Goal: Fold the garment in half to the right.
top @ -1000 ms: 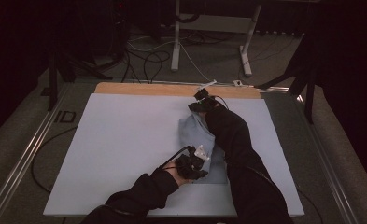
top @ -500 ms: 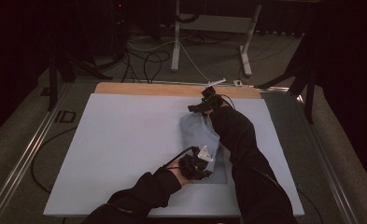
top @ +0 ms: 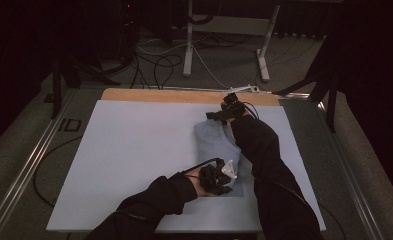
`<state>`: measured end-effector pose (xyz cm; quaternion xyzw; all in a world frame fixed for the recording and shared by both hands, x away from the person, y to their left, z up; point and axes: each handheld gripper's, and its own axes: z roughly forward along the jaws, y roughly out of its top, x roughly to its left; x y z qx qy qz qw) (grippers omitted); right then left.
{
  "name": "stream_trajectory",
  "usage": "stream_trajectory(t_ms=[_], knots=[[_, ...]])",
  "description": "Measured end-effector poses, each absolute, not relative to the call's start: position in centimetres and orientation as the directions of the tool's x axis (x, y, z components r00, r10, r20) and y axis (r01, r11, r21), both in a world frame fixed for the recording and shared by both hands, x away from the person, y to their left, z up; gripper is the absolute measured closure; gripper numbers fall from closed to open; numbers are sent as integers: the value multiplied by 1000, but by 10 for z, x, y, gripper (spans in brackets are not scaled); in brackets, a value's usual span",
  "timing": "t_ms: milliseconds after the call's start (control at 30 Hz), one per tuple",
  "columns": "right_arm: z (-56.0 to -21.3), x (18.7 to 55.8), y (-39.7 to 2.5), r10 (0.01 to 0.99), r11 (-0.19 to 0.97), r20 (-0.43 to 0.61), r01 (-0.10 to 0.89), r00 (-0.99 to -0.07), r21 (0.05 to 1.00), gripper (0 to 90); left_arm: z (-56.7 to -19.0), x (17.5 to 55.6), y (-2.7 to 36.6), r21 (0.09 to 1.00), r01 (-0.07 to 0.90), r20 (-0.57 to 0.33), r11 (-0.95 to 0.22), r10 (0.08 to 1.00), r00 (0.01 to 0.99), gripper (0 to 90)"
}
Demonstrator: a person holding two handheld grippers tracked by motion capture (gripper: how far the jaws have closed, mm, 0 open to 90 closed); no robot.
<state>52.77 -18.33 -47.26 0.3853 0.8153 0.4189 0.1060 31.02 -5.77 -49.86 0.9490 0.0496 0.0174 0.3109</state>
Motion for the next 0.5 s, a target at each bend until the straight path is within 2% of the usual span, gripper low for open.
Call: stream_trajectory(t_ms=[100,267,400,500], knots=[[-474,527,-186,716,350,153,540,-681,765,100,-499,310,-60,594,49,-3,-803,58,998,710],[-475,526,-188,717,347,160,546,-678,763,100,-507,307,-65,600,-19,-45,-799,-57,997,671],[-474,526,-188,712,340,167,542,-682,769,100,-510,303,-70,595,-51,-47,-802,-98,994,641],[-472,525,-187,709,343,160,534,-687,773,100,-507,305,-67,611,-40,-61,-791,-97,993,619]])
